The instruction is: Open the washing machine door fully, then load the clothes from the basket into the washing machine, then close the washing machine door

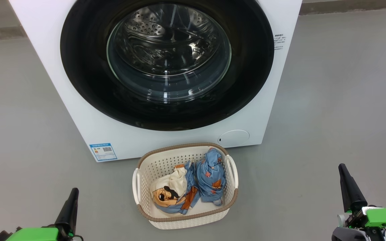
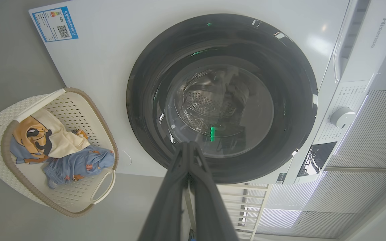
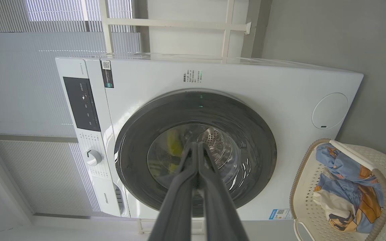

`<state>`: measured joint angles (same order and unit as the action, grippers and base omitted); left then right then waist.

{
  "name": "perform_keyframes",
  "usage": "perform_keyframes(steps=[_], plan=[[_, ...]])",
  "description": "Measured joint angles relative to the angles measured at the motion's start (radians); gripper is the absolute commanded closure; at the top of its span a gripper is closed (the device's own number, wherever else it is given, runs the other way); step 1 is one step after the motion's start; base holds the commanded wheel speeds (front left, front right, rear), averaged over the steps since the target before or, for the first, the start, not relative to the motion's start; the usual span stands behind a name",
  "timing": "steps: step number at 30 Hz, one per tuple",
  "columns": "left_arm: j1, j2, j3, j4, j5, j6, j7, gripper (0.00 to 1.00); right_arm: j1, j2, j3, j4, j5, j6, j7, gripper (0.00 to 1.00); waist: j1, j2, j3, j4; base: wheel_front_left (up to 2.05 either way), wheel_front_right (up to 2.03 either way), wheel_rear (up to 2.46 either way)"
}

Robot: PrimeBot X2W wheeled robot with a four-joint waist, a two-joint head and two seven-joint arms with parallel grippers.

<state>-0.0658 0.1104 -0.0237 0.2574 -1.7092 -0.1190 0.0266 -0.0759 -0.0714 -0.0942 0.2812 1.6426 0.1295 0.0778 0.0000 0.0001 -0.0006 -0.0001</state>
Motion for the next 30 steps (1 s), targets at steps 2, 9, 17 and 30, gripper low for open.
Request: perform_keyframes(steps=[2, 9, 17, 30], plan=[[0.000, 0.000, 0.000, 0.000, 0.000, 0.000, 0.000, 1.00, 0.000, 0.000, 0.000, 0.000, 0.000, 0.000, 0.000, 1.00, 0.0000, 0.0000, 0.000, 0.000, 0.00, 0.00, 0.00], [0.000, 0.000, 0.002, 0.000, 0.007, 0.000, 0.001, 1.00, 0.000, 0.000, 0.000, 0.000, 0.000, 0.000, 0.000, 1.00, 0.0000, 0.0000, 0.000, 0.000, 0.00, 0.00, 0.00], [0.000, -0.001, 0.004, 0.000, 0.007, 0.000, 0.001, 1.00, 0.000, 0.000, 0.000, 0.000, 0.000, 0.000, 0.000, 1.00, 0.0000, 0.0000, 0.000, 0.000, 0.00, 0.00, 0.00], [0.000, -0.004, 0.006, 0.000, 0.009, 0.000, 0.002, 1.00, 0.000, 0.000, 0.000, 0.000, 0.000, 0.000, 0.000, 1.00, 0.0000, 0.0000, 0.000, 0.000, 0.00, 0.00, 0.00]])
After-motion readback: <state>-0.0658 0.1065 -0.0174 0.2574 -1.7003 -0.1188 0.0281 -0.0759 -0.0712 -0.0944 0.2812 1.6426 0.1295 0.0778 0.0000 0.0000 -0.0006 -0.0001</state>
